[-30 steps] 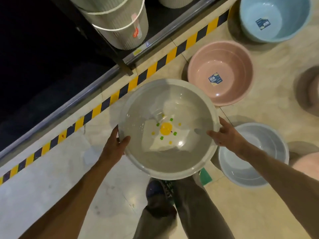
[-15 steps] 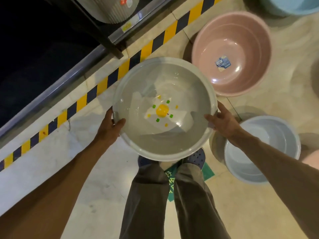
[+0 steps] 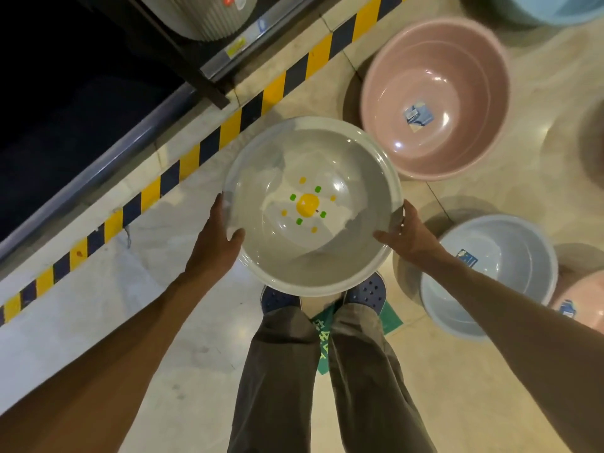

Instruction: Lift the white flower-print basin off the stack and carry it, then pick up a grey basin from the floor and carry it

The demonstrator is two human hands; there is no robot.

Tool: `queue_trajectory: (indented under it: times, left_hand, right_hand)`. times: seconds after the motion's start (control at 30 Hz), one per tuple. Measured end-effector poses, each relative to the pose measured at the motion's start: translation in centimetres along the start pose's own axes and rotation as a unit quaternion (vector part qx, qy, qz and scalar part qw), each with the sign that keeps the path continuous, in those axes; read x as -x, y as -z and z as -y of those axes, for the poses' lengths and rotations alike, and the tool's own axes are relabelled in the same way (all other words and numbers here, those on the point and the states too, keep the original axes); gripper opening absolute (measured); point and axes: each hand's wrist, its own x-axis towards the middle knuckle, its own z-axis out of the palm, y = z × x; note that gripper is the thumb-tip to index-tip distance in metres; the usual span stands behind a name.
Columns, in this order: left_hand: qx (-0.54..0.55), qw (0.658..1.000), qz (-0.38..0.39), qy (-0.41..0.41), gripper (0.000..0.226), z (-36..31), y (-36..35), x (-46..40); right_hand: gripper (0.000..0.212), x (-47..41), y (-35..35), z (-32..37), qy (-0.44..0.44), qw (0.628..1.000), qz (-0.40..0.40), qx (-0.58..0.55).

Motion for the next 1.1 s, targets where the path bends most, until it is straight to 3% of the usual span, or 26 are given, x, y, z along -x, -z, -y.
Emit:
queue_trajectory:
  times: [0.17,0.33,0.5,0.83,1.1]
  left_hand:
    - [-0.059,0.995,-0.018,-0.082,0.078,-1.7,-0.5,2.4]
    - [-0.115,0.979,-0.004,-0.168,0.075,-4.8,-1.2,5.8]
    - [-0.194,0.954,0.016,-0.228,0.075,-8.7,-1.4,10.1]
    - [-0.274,0.913,0.026,-0.303,0.074,-17.1,1.1,21.9]
    - [-0.307,0.883,0.036,-0.354,0.067,-25.1,6.6,32.0]
  right_hand:
    - [0.081,3.3,0.6,0.1,0.094,0.991,-0.039,0.09]
    - [0.098,6.1,1.5,0.4,0.089,0.971,-0.025,0.222]
    - [0.102,10.7,3.4,2.0,0.106,0.94,-0.027,0.324]
    - [0.095,24.2,8.9,5.7,0.104,0.933,-0.096,0.331]
    - [0.091,37.3,14.0,8.8,0.086,0.942,-0.171,0.274]
